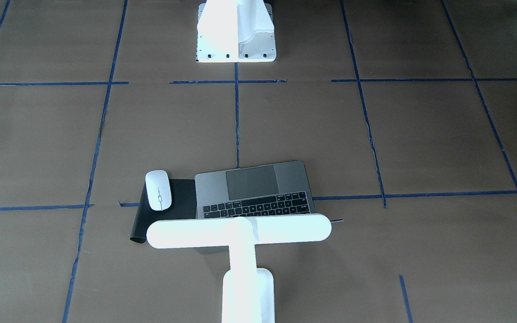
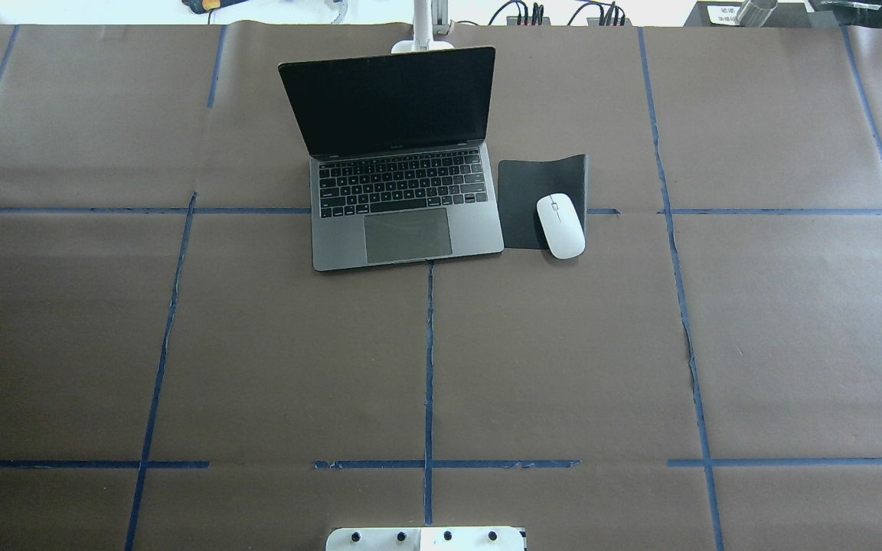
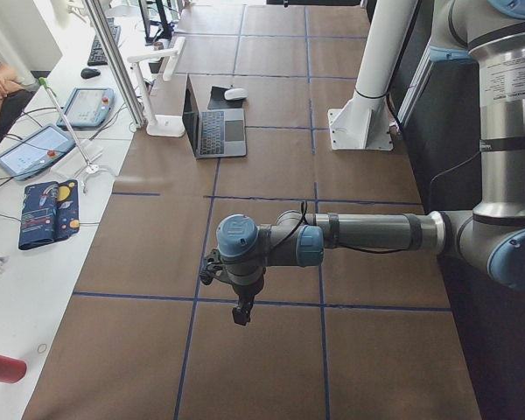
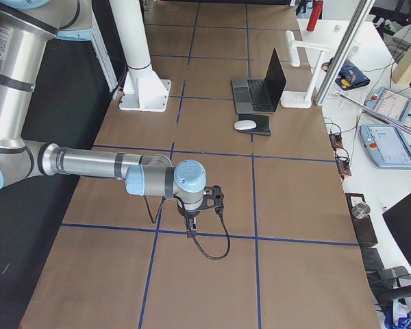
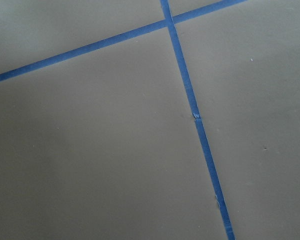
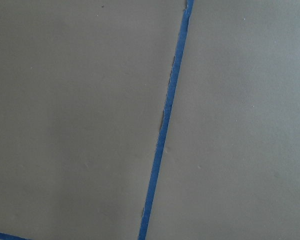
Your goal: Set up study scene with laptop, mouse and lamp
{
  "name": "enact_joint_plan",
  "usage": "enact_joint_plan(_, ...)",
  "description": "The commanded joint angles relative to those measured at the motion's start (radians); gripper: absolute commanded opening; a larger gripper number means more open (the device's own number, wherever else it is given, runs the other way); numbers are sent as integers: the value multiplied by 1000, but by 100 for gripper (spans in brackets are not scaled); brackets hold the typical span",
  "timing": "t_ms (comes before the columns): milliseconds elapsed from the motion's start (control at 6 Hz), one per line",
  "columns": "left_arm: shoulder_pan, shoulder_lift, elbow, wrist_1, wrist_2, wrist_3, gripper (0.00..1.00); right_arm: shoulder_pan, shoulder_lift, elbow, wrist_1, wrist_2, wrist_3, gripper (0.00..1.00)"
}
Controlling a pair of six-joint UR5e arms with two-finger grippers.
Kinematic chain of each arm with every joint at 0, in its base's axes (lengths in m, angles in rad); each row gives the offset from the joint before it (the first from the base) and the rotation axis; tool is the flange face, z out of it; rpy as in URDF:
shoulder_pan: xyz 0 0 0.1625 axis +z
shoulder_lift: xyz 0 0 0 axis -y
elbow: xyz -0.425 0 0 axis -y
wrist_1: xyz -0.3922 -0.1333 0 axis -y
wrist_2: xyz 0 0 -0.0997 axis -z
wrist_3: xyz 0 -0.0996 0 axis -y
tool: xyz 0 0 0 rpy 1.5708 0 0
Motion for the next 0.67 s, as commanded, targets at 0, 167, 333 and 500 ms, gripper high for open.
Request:
enact_joint_plan(0,2,23,13,1,-2,2,100,0,-1,0,0,1,1,100)
enact_joint_plan(167,2,23,33,0,-5,2,100,0,1,0,0,1,1,100)
enact_joint_plan(333,2,21,29,-8,-5,2,100,0,1,0,0,1,1,100)
enact_joint_plan(500,2,21,21,-10,-5,2,100,0,1,0,0,1,1,100)
